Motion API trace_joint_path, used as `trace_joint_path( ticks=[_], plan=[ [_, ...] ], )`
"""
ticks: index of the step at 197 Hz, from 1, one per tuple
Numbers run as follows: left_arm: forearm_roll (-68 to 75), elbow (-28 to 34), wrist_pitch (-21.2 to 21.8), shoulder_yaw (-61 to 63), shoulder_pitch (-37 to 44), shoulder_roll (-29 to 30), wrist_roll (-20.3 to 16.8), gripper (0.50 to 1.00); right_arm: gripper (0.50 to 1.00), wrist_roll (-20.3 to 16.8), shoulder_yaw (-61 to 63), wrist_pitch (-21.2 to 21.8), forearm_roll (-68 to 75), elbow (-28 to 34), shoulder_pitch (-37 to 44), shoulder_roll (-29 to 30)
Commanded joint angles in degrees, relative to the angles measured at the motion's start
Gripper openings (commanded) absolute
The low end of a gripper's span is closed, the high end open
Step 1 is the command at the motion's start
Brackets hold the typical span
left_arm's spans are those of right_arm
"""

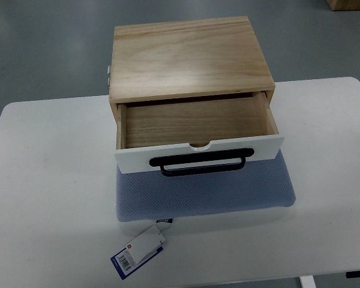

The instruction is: Open wood drawer with right hand

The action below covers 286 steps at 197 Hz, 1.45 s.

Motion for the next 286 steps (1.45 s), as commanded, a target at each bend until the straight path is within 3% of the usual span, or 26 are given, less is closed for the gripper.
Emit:
trace_joint_path(
  ticks=[1, 37, 61, 83, 185, 214, 286],
  plan=[
    [-0.09, 0.01, 0.1, 0.02, 0.01, 0.0, 0.04, 1.0, 0.944, 3.21, 10.25, -0.27, 0.02, -6.18, -8.07, 6.19],
    [-0.09, 0.01, 0.1, -0.07, 0.1, 0.0, 0.04, 1.0, 0.944, 5.94, 22.55, -0.45, 0.19, -14.17, -15.54, 18.4],
    [0.0, 0.01, 0.1, 0.02, 0.1, 0.0, 0.04, 1.0, 0.944, 7.69, 26.77, -0.45, 0.28, -18.92, -16.33, 22.27],
    [-0.09, 0.01, 0.1, 0.02, 0.1, 0.0, 0.04, 1.0, 0.944, 8.66, 29.32, -0.36, 0.28, -19.45, -17.12, 26.22],
    [-0.09, 0.01, 0.1, 0.02, 0.1, 0.0, 0.92, 1.0, 0.946, 8.84, 36.88, 1.49, 0.28, -19.36, -21.17, 36.24],
    [-0.09, 0.27, 0.1, -0.07, 0.19, 0.0, 0.92, 1.0, 0.946, 10.51, 38.2, 1.66, 0.28, -19.45, -21.17, 36.77],
    [-0.09, 0.71, 0.19, 0.02, 0.1, 0.0, 0.92, 1.0, 0.946, 10.77, 38.9, 1.84, 0.28, -19.45, -22.05, 37.04]
  ],
)
